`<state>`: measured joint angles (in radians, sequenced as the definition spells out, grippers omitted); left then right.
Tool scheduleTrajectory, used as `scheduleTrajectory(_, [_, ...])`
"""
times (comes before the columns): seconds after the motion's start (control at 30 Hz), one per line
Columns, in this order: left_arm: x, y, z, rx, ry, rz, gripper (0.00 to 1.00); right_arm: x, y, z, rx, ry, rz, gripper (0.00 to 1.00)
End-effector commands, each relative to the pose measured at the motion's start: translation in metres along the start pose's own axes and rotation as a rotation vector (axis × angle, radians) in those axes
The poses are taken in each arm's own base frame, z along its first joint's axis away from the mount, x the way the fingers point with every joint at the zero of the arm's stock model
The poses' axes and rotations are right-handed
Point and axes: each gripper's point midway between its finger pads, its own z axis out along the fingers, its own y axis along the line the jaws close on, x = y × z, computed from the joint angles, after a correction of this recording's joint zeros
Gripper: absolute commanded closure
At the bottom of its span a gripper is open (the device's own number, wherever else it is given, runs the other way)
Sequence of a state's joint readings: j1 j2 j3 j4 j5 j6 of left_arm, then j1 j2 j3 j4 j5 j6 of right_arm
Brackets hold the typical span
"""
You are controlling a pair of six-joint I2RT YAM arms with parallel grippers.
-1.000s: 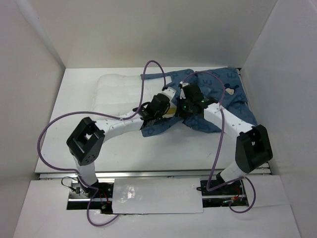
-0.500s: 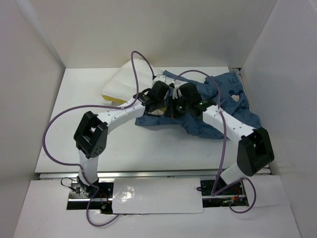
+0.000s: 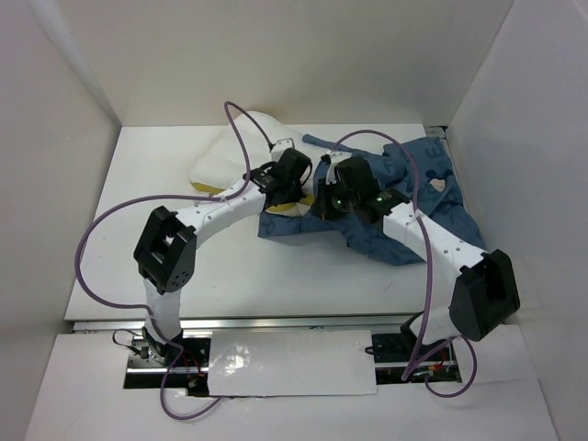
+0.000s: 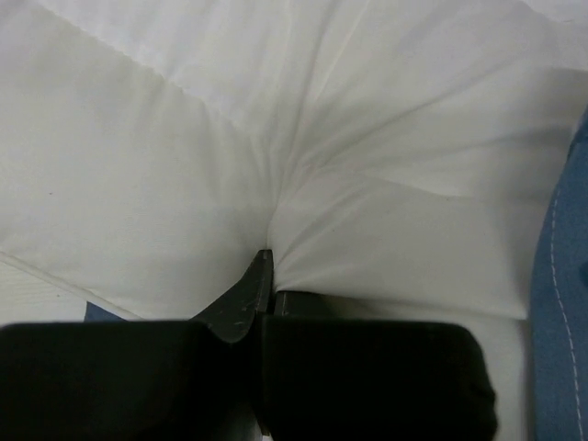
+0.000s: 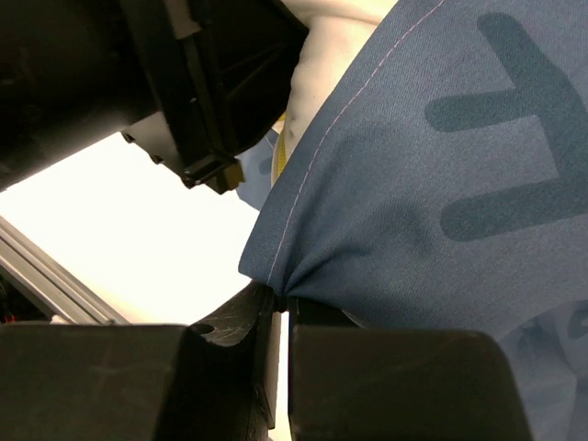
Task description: Put the pillow into the pillowcase
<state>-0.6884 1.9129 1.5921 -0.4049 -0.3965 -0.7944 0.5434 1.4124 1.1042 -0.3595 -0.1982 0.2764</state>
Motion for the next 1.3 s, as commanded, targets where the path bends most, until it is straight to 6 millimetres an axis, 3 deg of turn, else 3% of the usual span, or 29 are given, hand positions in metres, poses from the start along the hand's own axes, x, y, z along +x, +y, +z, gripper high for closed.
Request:
scheduleTrajectory(0.0, [0.002, 0.002, 0.015, -0.04, 0.014, -0.099, 1.0, -0.014, 0.032, -0.011, -0.124, -0.036, 0.0, 0.96])
scheduleTrajectory(0.23, [0.004, 0.006, 0.019, -0.077, 0.016, -0.147, 1.0, 0.006, 0.026, -0.011, -0.09, 0.017, 0.018, 0.93])
scheduleTrajectory(0.53, [0.006, 0.007, 0.022, -0.089, 0.014, -0.163, 1.0, 0.004, 0.023, -0.018, -0.049, 0.012, 0.026, 0.92])
scheduleTrajectory(0.67, [0.003, 0.006, 0.021, -0.088, 0.013, -0.163, 1.0, 0.006, 0.021, -0.018, -0.037, 0.017, 0.028, 0.82])
scheduleTrajectory(0.77, [0.004, 0.007, 0.019, -0.088, 0.013, -0.163, 1.0, 0.004, 0.016, -0.017, -0.008, 0.007, 0.028, 0.82])
scheduleTrajectory(0.9, [0.0, 0.007, 0.013, -0.081, 0.006, -0.167, 1.0, 0.006, 0.015, -0.015, -0.005, 0.015, 0.03, 0.69])
scheduleTrajectory(1.0, [0.003, 0.01, 0.014, -0.087, 0.013, -0.155, 1.0, 0.0, 0.013, -0.014, 0.006, -0.013, 0.026, 0.73])
scheduleTrajectory(1.07, [-0.001, 0.007, 0.011, -0.075, 0.001, -0.162, 1.0, -0.003, 0.01, -0.01, 0.02, -0.023, 0.025, 0.81])
scheduleTrajectory(1.13, [-0.002, 0.005, 0.008, -0.062, 0.001, -0.166, 1.0, -0.003, 0.003, -0.004, 0.061, -0.014, 0.029, 0.81])
scheduleTrajectory(1.27, [-0.001, 0.006, 0.004, -0.05, 0.004, -0.168, 1.0, 0.002, -0.005, 0.0, 0.102, 0.012, 0.044, 0.63])
